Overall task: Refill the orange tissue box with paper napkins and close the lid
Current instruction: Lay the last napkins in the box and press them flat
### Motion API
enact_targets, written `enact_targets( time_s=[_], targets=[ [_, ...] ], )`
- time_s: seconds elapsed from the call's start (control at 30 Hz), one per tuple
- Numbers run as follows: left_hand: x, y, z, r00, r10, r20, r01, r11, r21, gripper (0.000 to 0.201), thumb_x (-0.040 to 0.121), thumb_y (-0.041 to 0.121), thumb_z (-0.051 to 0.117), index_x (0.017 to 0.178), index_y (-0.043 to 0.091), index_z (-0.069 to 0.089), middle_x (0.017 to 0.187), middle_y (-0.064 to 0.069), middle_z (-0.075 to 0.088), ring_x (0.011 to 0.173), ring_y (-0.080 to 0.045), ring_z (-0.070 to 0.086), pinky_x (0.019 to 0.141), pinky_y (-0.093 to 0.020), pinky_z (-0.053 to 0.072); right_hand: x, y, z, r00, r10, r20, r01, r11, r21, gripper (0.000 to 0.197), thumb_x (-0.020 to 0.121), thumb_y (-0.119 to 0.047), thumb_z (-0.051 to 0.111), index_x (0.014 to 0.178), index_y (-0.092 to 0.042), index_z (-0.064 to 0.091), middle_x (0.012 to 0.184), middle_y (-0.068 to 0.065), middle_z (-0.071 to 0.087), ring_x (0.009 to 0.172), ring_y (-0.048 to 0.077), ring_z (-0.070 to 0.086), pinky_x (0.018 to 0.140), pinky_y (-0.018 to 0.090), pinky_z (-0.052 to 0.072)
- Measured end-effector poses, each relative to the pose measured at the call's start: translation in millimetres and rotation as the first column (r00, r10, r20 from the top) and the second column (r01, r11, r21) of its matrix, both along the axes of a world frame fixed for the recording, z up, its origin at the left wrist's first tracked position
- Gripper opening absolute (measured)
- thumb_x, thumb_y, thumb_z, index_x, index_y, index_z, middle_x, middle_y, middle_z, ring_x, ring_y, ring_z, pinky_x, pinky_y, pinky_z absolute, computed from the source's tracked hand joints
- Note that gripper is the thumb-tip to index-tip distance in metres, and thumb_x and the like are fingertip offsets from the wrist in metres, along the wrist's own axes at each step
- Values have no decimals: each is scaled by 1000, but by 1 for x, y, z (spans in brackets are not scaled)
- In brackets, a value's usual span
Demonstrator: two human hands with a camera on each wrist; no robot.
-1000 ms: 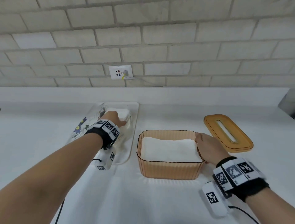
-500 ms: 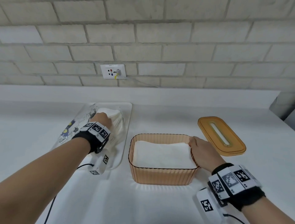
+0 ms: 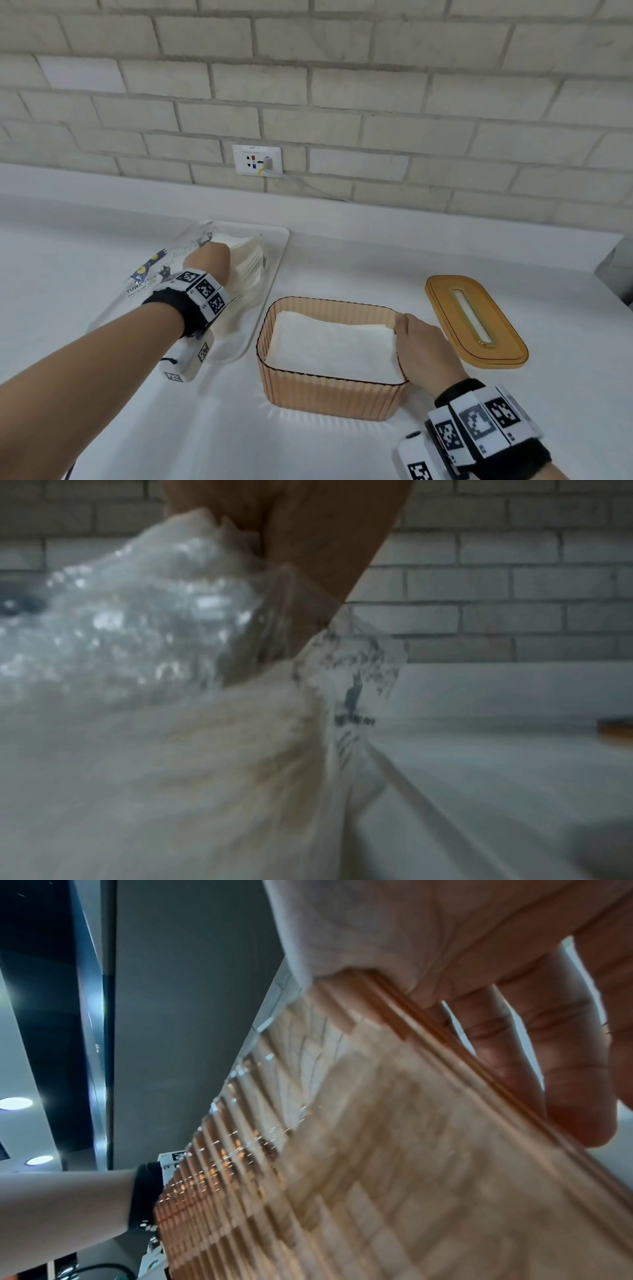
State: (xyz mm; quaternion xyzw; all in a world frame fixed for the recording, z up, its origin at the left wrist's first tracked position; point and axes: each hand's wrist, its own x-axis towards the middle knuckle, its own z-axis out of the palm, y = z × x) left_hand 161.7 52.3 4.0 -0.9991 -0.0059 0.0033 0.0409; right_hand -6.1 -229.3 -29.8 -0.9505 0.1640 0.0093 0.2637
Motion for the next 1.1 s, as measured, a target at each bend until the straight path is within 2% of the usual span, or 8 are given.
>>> enact_targets(
  time_s=[0.27, 0.4, 0.47, 0.63, 0.8, 0.87, 0.97, 1.1],
  targets=[
    [-59, -15, 82, 916, -69, 395, 259, 855, -450, 16, 89, 4, 47, 75, -2, 50, 63, -8, 44, 68, -31, 49, 56, -31, 33, -3, -4, 20, 984, 158, -79, -164, 983, -87, 32, 101, -32, 18, 95, -18, 47, 85, -3, 47, 97, 22, 54, 82, 33, 46],
    [-97, -39, 97, 892, -226, 392, 434, 675, -596, 12, 90, 10, 54, 82, 4, 60, 66, -6, 54, 59, -16, 48, 49, -15, 34, -7, 4, 67, 953, 123, 278, -178, 968, 179, 26, 97, -44, 25, 88, -30, 44, 85, -11, 49, 90, 16, 50, 74, 27, 40],
    [-108, -51, 94, 856, -324, 402, 515, 598, -615, 8, 90, 12, 56, 86, 11, 62, 75, -3, 61, 63, -12, 53, 53, -13, 36, -5, 12, 90, 951, 24, 309, -182, 849, 497, 27, 96, -48, 27, 106, -31, 44, 97, -3, 62, 88, 22, 63, 72, 29, 50],
    [-122, -73, 64, 603, -648, 464, 797, 487, -356, 25, 87, 23, 48, 99, 15, 69, 89, 7, 64, 79, -8, 55, 61, -16, 39, 9, 7, 108, 999, 37, 5, -12, 204, 979, 53, 95, -50, 38, 114, -3, 55, 102, 26, 68, 87, 43, 68, 68, 46, 58],
    [-116, -69, 32, 482, -708, 515, 873, 436, -218, 31, 87, 31, 48, 103, 18, 71, 101, 2, 66, 91, -15, 62, 75, -29, 52, 18, -2, 92, 998, 56, 4, -17, 251, 968, 32, 90, 2, 48, 121, 9, 50, 110, 25, 64, 84, 32, 67, 60, 33, 59],
    [-114, -62, 22, 518, -643, 564, 854, 430, -293, 34, 86, 46, 54, 107, 24, 70, 118, 4, 60, 114, -11, 52, 96, -31, 42, 21, -5, 86, 999, 33, 25, -34, 306, 952, 36, 88, 8, 46, 123, 4, 51, 112, 20, 64, 87, 29, 64, 57, 27, 57],
    [-119, -55, 16, 786, -346, 513, 609, 292, -737, 48, 81, 66, 48, 118, 36, 58, 134, 15, 47, 130, 1, 37, 107, -16, 30, 23, -9, 85, 998, 1, 69, -67, 272, 960, 40, 87, 8, 47, 125, -3, 52, 115, 17, 64, 93, 29, 64, 58, 27, 57],
    [-116, -55, 23, 987, -162, -22, -81, -369, -926, 46, 92, 56, 42, 118, 22, 59, 111, 4, 71, 108, -13, 65, 92, -30, 52, 25, -9, 85, 993, -5, 120, -116, 232, 966, 48, 86, 6, 51, 130, -14, 49, 120, 13, 61, 101, 28, 61, 77, 33, 56]
  ],
)
